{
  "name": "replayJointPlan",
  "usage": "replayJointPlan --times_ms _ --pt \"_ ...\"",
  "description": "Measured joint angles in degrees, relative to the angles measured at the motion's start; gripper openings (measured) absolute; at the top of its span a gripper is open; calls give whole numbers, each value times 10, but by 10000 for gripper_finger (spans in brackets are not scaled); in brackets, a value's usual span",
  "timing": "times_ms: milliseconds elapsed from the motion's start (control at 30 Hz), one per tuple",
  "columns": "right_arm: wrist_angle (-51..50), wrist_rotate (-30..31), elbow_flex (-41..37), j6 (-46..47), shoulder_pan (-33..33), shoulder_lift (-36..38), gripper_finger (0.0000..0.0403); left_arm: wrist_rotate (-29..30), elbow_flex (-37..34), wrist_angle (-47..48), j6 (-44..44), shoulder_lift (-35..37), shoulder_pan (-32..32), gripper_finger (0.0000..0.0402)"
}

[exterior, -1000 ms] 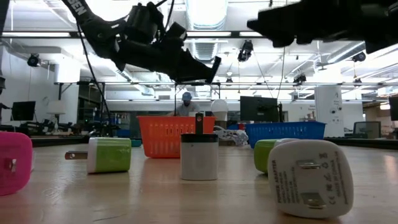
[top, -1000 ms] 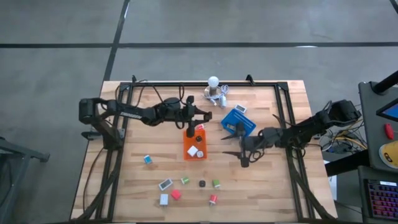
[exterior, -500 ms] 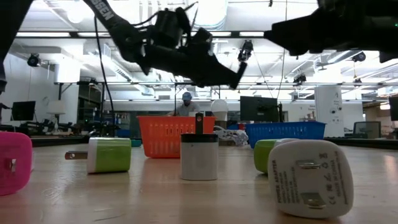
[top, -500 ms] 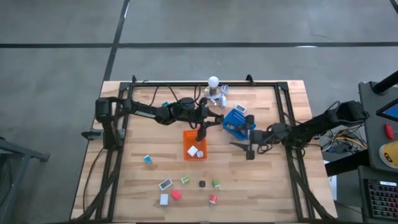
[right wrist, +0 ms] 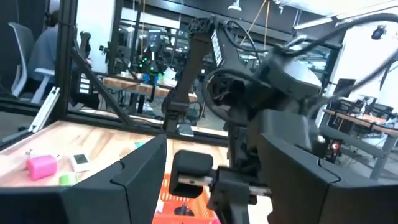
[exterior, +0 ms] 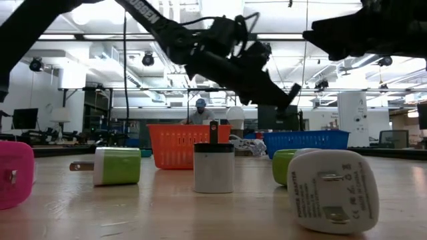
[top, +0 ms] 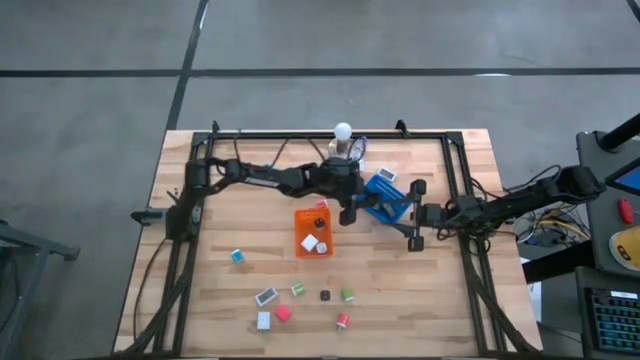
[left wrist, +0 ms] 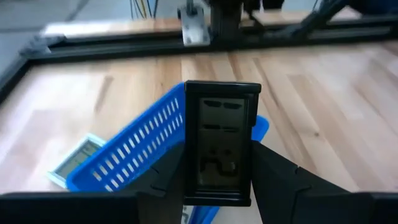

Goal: Pick & Place Office items
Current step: Put the black digital timer into the blue bin

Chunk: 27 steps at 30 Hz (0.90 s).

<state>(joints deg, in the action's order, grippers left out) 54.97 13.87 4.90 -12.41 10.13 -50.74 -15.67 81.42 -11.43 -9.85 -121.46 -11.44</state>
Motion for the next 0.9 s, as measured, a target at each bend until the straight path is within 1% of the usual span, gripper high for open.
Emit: replayJointPlan --times_ms 133,267,367,533,900 --pt "-10 0 2 0 0 -2 246 3 56 68 -4 -27 0 141" --pt "-10 0 2 1 0 -3 246 16 91 88 -10 -42 0 141" --pt "-9 -1 2 2 0 -3 246 21 99 97 -14 -49 0 141" --pt "-8 -2 3 2 0 -3 246 45 102 99 -15 -53 -3 141" --pt "-7 -2 3 2 0 -3 246 63 102 132 -4 -56 -10 141"
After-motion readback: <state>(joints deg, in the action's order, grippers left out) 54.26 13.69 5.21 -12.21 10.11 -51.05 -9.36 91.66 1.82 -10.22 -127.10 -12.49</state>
